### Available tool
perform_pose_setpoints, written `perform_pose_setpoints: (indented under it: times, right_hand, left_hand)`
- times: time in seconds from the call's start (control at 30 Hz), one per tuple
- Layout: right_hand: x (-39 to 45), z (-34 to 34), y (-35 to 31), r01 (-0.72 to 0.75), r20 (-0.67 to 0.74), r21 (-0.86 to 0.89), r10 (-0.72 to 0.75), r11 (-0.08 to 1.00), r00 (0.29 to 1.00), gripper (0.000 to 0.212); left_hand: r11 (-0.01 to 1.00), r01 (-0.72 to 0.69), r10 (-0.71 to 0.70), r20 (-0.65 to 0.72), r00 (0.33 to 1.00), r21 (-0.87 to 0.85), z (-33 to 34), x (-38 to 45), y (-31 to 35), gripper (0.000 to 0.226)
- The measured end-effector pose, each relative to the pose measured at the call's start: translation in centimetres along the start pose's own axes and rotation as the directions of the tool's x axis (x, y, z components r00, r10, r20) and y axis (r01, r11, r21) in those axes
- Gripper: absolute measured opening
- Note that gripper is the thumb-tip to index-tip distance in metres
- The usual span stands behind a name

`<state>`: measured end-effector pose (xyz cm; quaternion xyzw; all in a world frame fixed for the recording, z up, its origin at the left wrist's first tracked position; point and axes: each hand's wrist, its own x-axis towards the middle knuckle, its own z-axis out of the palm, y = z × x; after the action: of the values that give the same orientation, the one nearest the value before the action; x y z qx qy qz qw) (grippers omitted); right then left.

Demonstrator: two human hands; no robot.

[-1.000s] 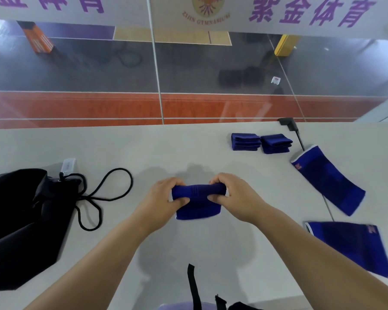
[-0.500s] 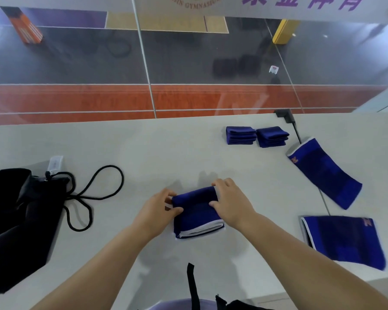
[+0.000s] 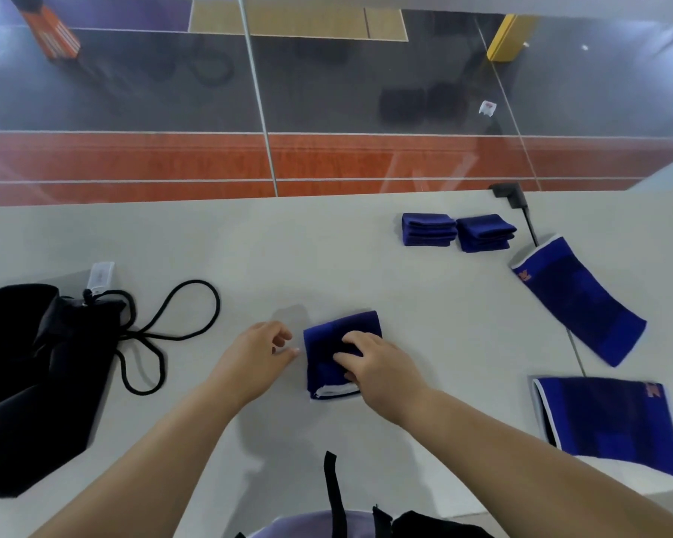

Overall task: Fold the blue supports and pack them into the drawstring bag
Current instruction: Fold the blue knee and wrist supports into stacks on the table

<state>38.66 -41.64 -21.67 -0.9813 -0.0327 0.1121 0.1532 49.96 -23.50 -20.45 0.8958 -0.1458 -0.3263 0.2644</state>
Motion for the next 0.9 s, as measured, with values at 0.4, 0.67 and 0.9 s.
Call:
perform_pose_setpoints:
  times: [0.4,0.67,0.9]
  right_hand:
    - [9.5,-5.0,6.4,-0.198,0.051,0.033,0.196,0.98,0.979,0.038]
    - [11.2,-5.9,8.1,-0.164,0.081,0.024,0.162,0.986,0.983,0.038]
    - [8.7,-9.4,7.1,-0.258,0.065,0.045,0.255,0.965,0.965,0.032]
  left_hand:
    - [1.0,-0.024,0.025,-0.037,0.999,0.013,-0.8,2.7,2.1,0.018]
    - [0.998,-0.003,0.009,-0.081,0.997,0.067,-0.2,2.7,2.8,0.023]
    - [0.999,-0.007,0.012,-0.095,0.995,0.052,0.6,1.0,2.6,0.019]
